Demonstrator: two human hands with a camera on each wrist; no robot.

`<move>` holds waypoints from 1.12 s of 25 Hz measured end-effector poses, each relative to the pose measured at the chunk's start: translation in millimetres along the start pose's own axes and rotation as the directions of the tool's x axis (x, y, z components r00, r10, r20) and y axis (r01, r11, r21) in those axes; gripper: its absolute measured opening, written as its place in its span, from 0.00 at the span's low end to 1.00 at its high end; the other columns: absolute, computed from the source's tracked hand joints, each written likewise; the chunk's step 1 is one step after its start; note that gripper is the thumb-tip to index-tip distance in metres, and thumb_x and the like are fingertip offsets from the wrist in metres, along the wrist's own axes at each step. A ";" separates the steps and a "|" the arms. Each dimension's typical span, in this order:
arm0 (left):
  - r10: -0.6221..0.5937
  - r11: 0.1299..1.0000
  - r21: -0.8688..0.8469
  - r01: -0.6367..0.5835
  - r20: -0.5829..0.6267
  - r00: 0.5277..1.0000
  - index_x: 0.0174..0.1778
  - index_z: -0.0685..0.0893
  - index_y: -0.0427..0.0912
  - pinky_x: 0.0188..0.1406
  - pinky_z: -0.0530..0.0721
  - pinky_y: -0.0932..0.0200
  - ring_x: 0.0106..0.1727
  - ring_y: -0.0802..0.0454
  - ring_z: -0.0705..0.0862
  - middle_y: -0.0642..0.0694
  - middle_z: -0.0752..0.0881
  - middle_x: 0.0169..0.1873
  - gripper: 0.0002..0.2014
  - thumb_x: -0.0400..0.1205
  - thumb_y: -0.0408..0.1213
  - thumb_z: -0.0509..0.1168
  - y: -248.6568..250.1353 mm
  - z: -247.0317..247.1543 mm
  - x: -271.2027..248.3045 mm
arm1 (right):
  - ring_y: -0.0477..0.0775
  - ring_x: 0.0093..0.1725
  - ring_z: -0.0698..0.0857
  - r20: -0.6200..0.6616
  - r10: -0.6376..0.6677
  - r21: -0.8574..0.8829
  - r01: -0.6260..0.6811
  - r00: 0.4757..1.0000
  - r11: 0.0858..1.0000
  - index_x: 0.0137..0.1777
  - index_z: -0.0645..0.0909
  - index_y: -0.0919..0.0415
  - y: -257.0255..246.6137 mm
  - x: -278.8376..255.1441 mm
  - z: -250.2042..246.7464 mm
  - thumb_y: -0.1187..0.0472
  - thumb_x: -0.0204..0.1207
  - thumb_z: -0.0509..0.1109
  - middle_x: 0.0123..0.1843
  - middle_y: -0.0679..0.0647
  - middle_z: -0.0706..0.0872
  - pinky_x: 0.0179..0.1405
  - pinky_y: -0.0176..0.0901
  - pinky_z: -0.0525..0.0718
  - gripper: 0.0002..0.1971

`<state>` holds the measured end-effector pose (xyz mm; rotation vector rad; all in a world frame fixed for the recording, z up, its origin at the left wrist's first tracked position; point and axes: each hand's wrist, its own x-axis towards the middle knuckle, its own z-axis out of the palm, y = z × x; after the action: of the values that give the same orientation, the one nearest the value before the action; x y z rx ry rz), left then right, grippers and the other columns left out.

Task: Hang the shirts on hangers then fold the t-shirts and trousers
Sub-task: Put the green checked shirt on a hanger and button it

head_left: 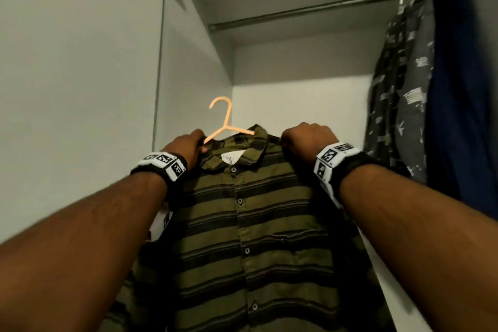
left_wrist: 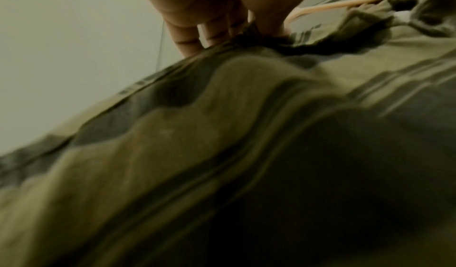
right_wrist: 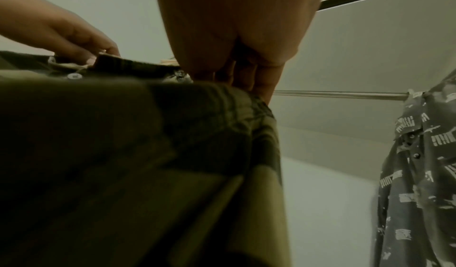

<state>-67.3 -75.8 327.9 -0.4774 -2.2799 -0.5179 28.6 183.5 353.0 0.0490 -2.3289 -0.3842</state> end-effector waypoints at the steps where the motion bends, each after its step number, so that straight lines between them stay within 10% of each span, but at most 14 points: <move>1: -0.009 1.000 0.014 0.009 0.007 1.000 0.62 0.75 0.42 0.46 0.73 0.53 0.52 0.36 0.81 0.33 0.83 0.53 0.12 0.85 0.41 0.60 -1.5 7.6 15.1 | 0.64 0.56 0.84 0.004 -0.018 -0.039 0.018 1.000 0.999 0.64 0.81 0.52 3.8 11.4 3.3 0.54 0.82 0.62 0.59 0.60 0.85 0.49 0.48 0.77 0.14; 10: 0.152 0.936 0.349 -0.043 -0.293 0.944 0.68 0.70 0.55 0.51 0.75 0.47 0.57 0.38 0.79 0.41 0.78 0.56 0.16 0.85 0.50 0.55 26.0 8.1 205.6 | 0.64 0.57 0.84 -0.182 -0.029 -0.286 -0.025 0.983 0.958 0.66 0.74 0.61 63.8 131.7 6.1 0.61 0.86 0.54 0.60 0.59 0.84 0.43 0.49 0.74 0.13; 18: 0.362 0.897 -0.068 -0.437 -0.455 0.814 0.64 0.78 0.45 0.56 0.79 0.48 0.58 0.37 0.81 0.36 0.83 0.59 0.13 0.83 0.39 0.62 91.5 46.5 347.4 | 0.67 0.63 0.83 -0.195 0.130 -0.598 -0.223 0.972 0.770 0.68 0.75 0.62 141.3 192.7 -35.3 0.59 0.86 0.55 0.64 0.62 0.82 0.54 0.54 0.81 0.15; 28: 0.520 0.710 -0.240 -0.662 -0.455 0.723 0.77 0.68 0.56 0.71 0.73 0.49 0.72 0.45 0.74 0.44 0.76 0.72 0.39 0.69 0.67 0.58 215.6 125.2 399.9 | 0.66 0.59 0.86 -0.355 0.373 -0.701 -0.507 0.858 0.501 0.63 0.82 0.61 265.3 218.6 -101.6 0.60 0.83 0.61 0.61 0.60 0.85 0.50 0.52 0.83 0.13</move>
<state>-300.1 242.0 586.6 -1.1842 -1.5289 -0.6495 -34.3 377.5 647.8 -0.9104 -1.7271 -1.0477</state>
